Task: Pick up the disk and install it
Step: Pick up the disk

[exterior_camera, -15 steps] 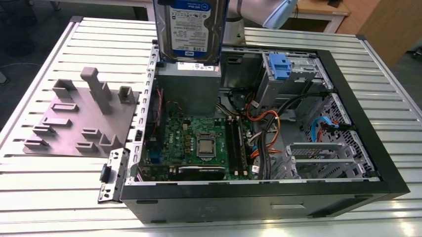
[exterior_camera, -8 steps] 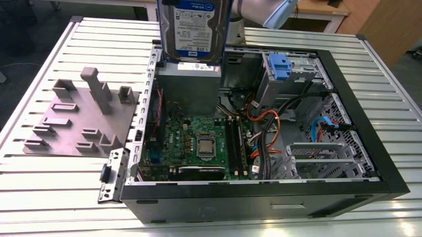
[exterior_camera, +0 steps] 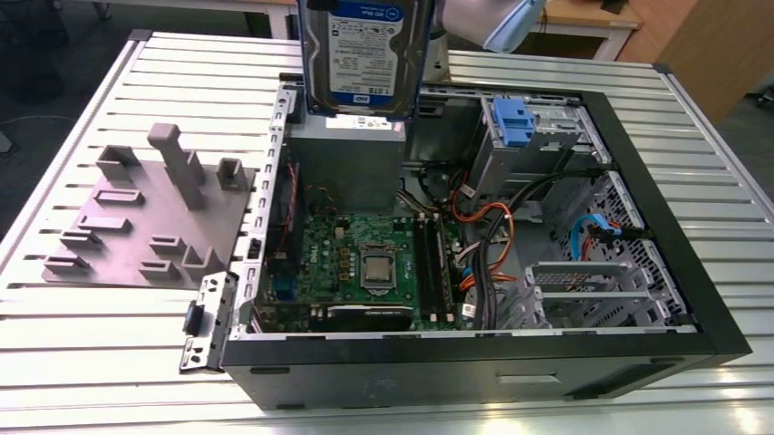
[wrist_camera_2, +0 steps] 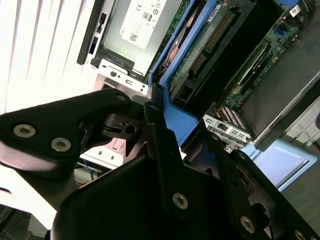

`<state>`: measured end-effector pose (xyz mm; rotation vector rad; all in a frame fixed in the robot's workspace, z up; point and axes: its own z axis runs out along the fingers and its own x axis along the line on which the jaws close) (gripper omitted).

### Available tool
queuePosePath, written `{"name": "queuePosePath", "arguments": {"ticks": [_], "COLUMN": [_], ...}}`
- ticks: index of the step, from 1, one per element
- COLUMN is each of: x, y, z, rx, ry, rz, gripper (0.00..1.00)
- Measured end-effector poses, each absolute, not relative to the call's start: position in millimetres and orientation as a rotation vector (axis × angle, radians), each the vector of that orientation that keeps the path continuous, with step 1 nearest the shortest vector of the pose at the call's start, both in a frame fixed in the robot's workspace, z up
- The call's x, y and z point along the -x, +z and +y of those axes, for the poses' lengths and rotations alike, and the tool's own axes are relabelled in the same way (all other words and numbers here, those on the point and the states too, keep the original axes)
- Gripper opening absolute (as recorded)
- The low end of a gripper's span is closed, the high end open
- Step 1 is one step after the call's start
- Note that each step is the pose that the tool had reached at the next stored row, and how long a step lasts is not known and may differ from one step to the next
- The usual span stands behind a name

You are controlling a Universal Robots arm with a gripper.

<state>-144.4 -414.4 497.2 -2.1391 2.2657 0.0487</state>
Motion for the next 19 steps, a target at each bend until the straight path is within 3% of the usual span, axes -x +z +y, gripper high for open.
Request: {"name": "queuePosePath", "arguments": {"ticks": [19], "x": [128.7], "y": [497.1], "z": [-414.4], "rx": [2.139], "ry": [0.049], "rz": [2.266], "gripper": [0.36]}}
